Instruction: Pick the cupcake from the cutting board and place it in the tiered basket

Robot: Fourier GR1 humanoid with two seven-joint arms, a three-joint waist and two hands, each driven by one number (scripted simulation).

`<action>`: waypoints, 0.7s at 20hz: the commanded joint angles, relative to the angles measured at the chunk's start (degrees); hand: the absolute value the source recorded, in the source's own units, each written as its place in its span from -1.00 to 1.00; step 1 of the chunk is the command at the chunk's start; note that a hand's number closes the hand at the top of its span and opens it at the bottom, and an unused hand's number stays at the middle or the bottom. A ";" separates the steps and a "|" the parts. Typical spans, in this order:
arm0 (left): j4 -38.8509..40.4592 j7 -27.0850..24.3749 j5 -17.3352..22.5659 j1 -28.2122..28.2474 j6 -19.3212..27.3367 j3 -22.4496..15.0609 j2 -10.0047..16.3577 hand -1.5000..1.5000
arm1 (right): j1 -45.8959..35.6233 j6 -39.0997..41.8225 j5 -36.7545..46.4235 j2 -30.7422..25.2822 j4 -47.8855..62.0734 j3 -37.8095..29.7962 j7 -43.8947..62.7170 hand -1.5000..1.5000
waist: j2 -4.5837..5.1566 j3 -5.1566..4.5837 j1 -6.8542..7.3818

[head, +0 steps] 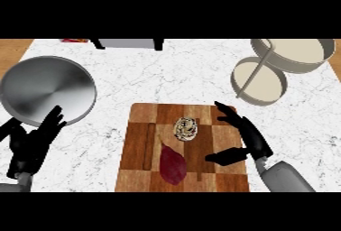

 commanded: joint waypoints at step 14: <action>0.66 -1.09 -1.23 4.63 -3.39 4.37 -0.49 0.00 | -20.86 21.67 -7.23 3.40 -5.55 -2.16 40.68 -1.00 | 0.20 0.04 -1.80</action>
